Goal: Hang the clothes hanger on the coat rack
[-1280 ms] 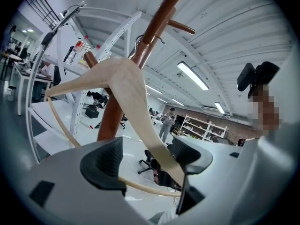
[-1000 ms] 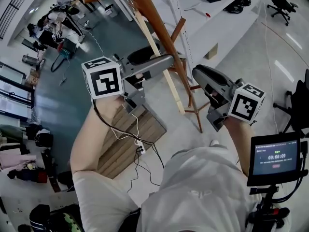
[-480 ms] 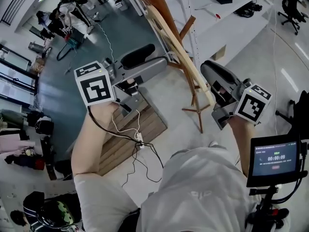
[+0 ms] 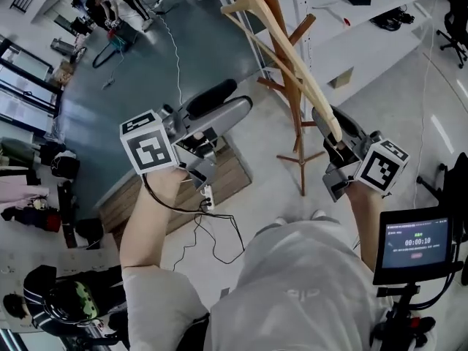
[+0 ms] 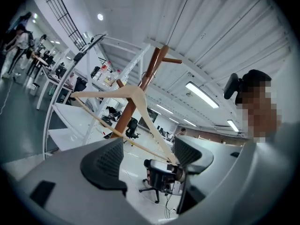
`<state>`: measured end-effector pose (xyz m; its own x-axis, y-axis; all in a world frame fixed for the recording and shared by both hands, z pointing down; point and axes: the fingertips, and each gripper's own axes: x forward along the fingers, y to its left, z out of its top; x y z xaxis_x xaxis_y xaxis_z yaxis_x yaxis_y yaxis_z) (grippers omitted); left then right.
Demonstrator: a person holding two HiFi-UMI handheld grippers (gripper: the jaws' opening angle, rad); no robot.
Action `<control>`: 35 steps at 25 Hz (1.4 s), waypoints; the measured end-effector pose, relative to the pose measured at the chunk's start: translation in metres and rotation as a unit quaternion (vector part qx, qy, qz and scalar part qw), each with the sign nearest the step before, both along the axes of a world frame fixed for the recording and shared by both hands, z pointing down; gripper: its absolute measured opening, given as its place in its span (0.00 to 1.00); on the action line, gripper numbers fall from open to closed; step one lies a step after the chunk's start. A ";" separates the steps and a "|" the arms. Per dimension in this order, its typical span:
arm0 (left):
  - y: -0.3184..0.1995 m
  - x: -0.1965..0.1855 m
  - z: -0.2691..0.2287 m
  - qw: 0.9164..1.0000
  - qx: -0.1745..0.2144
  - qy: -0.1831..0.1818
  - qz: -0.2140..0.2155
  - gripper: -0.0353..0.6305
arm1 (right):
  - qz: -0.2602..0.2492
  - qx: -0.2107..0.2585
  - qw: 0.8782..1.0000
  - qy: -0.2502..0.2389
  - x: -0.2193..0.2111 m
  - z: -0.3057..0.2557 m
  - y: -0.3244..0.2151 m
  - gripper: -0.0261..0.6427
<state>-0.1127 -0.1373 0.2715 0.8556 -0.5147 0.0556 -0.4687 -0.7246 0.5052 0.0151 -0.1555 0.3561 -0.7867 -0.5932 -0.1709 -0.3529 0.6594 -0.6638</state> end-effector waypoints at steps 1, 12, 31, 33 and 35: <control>0.005 -0.004 0.005 1.000 -0.005 0.008 -0.009 0.57 | -0.005 -0.009 1.000 0.001 -0.003 0.007 0.002 0.18; 0.047 -0.068 0.043 0.990 -0.021 0.043 -0.135 0.52 | -0.104 -0.037 0.994 0.010 -0.088 0.019 0.025 0.18; 0.196 -0.247 0.099 0.891 0.005 0.136 -0.433 0.06 | -0.321 -0.031 0.946 0.039 -0.286 0.024 0.132 0.18; 0.203 -0.245 0.105 0.885 0.002 0.157 -0.438 0.06 | -0.327 -0.032 0.944 0.040 -0.291 0.024 0.139 0.18; 0.207 -0.242 0.112 0.880 -0.003 0.174 -0.442 0.06 | -0.334 -0.029 0.941 0.040 -0.293 0.023 0.143 0.18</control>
<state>-0.3543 0.0694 0.3834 0.0865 -0.9883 -0.1257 -0.6643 -0.1512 0.7320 -0.2779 -0.0126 0.3792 -0.9965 0.0312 -0.0778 0.0767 0.7153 -0.6945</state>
